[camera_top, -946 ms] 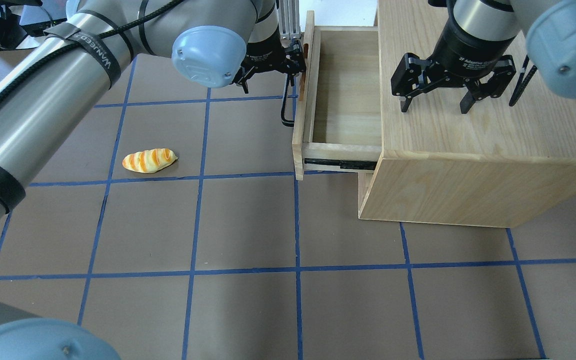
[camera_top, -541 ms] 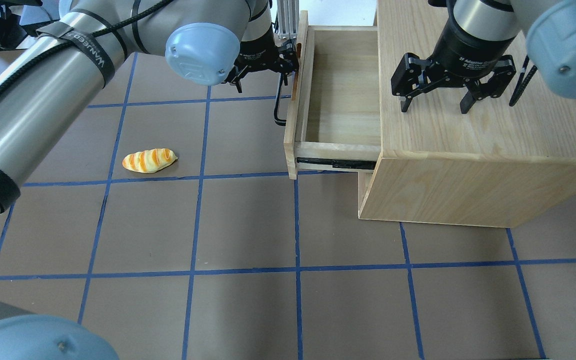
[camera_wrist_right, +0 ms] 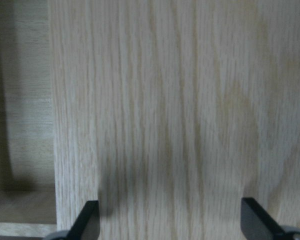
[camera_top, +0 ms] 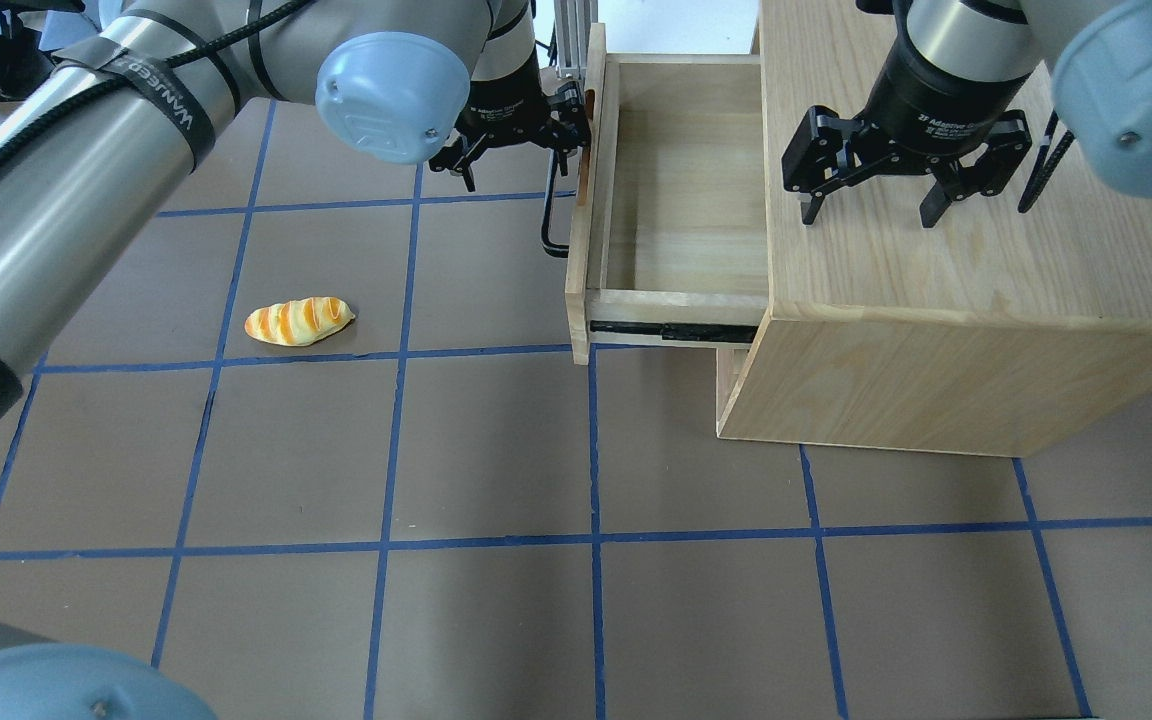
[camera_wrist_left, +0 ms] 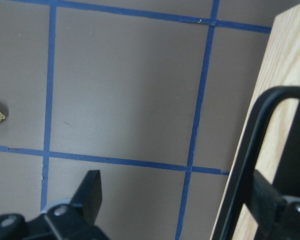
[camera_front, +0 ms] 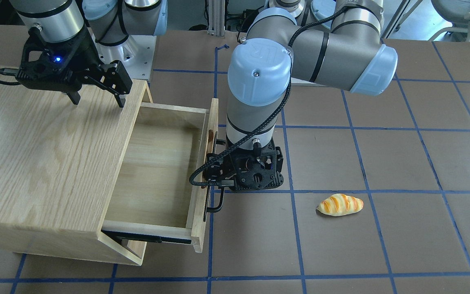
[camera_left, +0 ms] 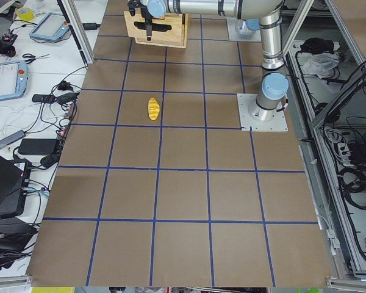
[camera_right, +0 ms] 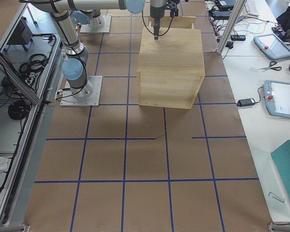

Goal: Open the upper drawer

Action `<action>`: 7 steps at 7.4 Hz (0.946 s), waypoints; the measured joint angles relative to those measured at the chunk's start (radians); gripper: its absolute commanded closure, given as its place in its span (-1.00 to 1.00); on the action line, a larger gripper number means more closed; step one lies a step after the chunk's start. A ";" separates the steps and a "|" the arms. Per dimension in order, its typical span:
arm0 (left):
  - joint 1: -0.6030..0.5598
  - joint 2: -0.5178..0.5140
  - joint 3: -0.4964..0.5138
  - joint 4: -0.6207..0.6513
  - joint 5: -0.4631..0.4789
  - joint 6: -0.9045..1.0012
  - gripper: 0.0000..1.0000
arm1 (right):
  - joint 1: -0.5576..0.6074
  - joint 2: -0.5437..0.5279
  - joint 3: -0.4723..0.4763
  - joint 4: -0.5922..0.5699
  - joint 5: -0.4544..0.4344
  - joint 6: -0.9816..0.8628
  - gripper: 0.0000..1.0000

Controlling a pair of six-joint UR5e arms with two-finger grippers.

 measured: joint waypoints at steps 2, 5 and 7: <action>0.001 0.011 0.002 -0.012 -0.002 -0.004 -1.00 | 0.000 0.000 0.000 0.000 0.000 0.000 -1.00; 0.003 0.032 0.012 -0.031 -0.006 -0.004 -1.00 | 0.000 0.000 0.000 0.000 0.000 0.000 -1.00; 0.017 0.059 0.020 -0.052 -0.007 -0.002 -1.00 | 0.000 0.000 0.000 0.000 0.000 0.000 -1.00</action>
